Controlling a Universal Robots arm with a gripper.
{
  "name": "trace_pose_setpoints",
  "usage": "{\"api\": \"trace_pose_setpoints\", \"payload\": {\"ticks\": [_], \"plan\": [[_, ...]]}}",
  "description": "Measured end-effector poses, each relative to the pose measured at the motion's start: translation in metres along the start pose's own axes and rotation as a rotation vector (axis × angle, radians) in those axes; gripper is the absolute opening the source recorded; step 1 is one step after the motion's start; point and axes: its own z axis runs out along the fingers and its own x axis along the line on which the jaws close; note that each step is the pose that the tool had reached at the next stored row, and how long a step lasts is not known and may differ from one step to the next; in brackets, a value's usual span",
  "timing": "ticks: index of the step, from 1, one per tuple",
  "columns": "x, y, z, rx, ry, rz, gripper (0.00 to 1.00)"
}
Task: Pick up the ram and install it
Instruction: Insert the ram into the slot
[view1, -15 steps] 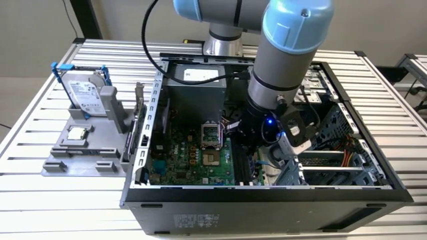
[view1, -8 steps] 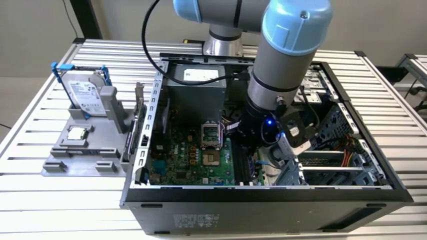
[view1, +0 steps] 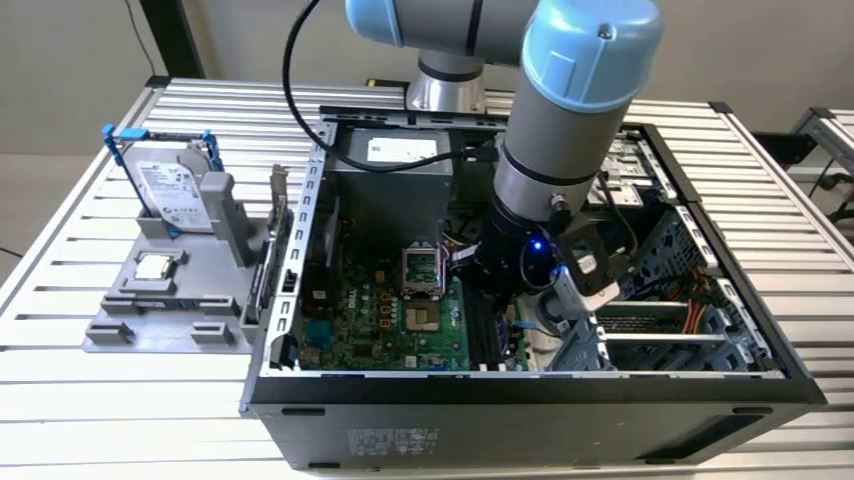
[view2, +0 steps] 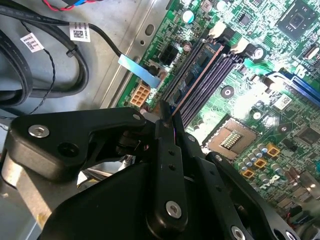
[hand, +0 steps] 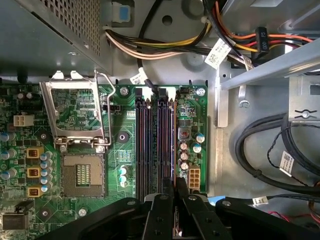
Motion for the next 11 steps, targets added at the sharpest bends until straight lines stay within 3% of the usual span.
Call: {"api": "trace_pose_setpoints", "payload": {"ticks": [11], "plan": [[0.0002, 0.0008, 0.0036, 0.001, 0.0, 0.0, 0.0]]}}
